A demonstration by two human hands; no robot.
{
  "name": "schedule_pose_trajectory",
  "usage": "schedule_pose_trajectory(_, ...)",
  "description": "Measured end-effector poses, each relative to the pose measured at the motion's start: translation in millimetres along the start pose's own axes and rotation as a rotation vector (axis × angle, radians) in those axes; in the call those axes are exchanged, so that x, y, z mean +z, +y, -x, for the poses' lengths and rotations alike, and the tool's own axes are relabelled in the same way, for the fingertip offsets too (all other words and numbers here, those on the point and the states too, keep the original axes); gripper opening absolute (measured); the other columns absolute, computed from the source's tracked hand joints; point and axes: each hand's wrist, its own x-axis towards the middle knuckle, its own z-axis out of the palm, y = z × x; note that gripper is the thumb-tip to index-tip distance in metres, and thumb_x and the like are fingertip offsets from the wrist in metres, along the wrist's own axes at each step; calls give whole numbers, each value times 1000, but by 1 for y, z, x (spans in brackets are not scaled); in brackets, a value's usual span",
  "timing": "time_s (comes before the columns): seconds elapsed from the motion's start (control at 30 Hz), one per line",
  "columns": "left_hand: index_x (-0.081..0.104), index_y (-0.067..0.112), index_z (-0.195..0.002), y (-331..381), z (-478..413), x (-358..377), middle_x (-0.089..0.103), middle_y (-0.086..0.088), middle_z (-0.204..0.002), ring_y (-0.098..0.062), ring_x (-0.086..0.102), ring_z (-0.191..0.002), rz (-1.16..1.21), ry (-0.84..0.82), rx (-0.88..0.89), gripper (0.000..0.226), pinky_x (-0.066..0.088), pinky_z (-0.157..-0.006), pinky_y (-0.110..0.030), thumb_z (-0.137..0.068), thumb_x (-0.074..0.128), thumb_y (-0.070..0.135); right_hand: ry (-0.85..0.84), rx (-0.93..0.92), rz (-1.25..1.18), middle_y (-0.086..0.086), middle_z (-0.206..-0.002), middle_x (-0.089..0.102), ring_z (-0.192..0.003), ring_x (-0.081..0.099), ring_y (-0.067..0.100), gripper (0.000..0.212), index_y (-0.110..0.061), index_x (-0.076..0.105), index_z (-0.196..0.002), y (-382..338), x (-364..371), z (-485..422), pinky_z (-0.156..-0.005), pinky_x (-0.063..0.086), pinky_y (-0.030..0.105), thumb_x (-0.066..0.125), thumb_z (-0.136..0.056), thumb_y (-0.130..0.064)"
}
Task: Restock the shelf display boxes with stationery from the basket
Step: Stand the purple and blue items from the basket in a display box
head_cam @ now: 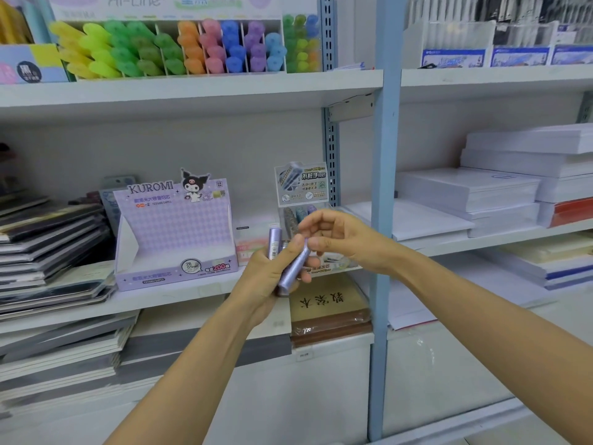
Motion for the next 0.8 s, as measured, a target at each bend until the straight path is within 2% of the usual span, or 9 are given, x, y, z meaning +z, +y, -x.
schedule_pose_trajectory(0.13, 65, 9, -103, 5, 4, -1, 73, -13, -81, -12, 60, -53, -52, -40, 27, 48, 35, -39, -16, -66, 79, 38, 195, 4, -65, 7, -97, 62, -83, 61, 15, 25, -6, 59, -113, -12, -14, 5, -73, 51, 25, 63, -89, -3)
schedule_pose_trajectory(0.2, 65, 10, -102, 4, 3, 4, 72, -11, -80, -10, 57, -50, -78, -24, 44, 41, 34, -38, -15, -71, 77, 34, 206, 59, -74, 10, -96, 65, -81, 63, 15, 28, -2, 60, -118, -12, -13, 8, -70, 53, 23, 62, -91, -9)
schedule_pose_trajectory(0.3, 67, 13, -103, 1, -1, 12, 74, -9, -81, -8, 56, -49, -116, 11, 53, 37, 34, -40, -15, -76, 72, 38, 213, 92, -37, 8, -90, 67, -76, 62, 10, 19, -5, 68, -106, -6, -9, 13, -68, 52, 21, 60, -94, -17)
schedule_pose_trajectory(0.4, 63, 9, -113, -2, -7, 11, 75, -9, -88, -11, 63, -63, -64, 63, 24, 27, 44, -47, -17, -92, 63, 25, 419, 56, -36, 8, -90, 69, -76, 65, 13, 13, -9, 67, -100, -4, -20, 11, -69, 54, 22, 56, -96, -15)
schedule_pose_trajectory(0.5, 61, 2, -116, -5, -12, 4, 75, -9, -91, -13, 66, -75, -43, 91, 20, 21, 51, -57, -18, -97, 53, 8, 605, 95, 167, 13, -97, 68, -84, 67, 19, 8, -13, 61, -98, 7, -34, 7, -75, 56, 28, 53, -98, -15)
schedule_pose_trajectory(0.57, 61, 6, -117, -6, -13, 1, 75, -10, -93, -17, 70, -82, -87, 82, 60, 21, 56, -68, -23, -99, 53, 14, 601, 187, 349, 11, -102, 67, -91, 63, 22, 8, -13, 59, -101, 20, -37, 4, -80, 51, 33, 54, -98, -19)
schedule_pose_trajectory(0.63, 60, 15, -119, -6, -13, 0, 75, -9, -91, -22, 72, -88, -126, 64, 102, 23, 59, -75, -32, -99, 52, 22, 564, 290, 400, 11, -106, 64, -96, 60, 28, 9, -16, 57, -102, 31, -34, 2, -83, 49, 37, 52, -99, -23)
schedule_pose_trajectory(0.7, 60, 23, -119, -5, -14, -1, 74, -7, -85, -22, 72, -80, -164, 65, 127, 23, 60, -68, -34, -99, 52, 29, 566, 330, 303, 20, -111, 63, -102, 61, 38, 11, -13, 55, -102, 36, -28, -1, -88, 52, 49, 50, -100, -23)
schedule_pose_trajectory(0.8, 59, 25, -121, -1, -21, -7, 70, -9, -77, -19, 64, -64, -201, 91, 139, 26, 52, -49, -26, -97, 52, 32, 555, 295, 239, 20, -105, 67, -103, 65, 33, 10, -12, 55, -95, 36, -22, -6, -82, 58, 40, 52, -99, -20)
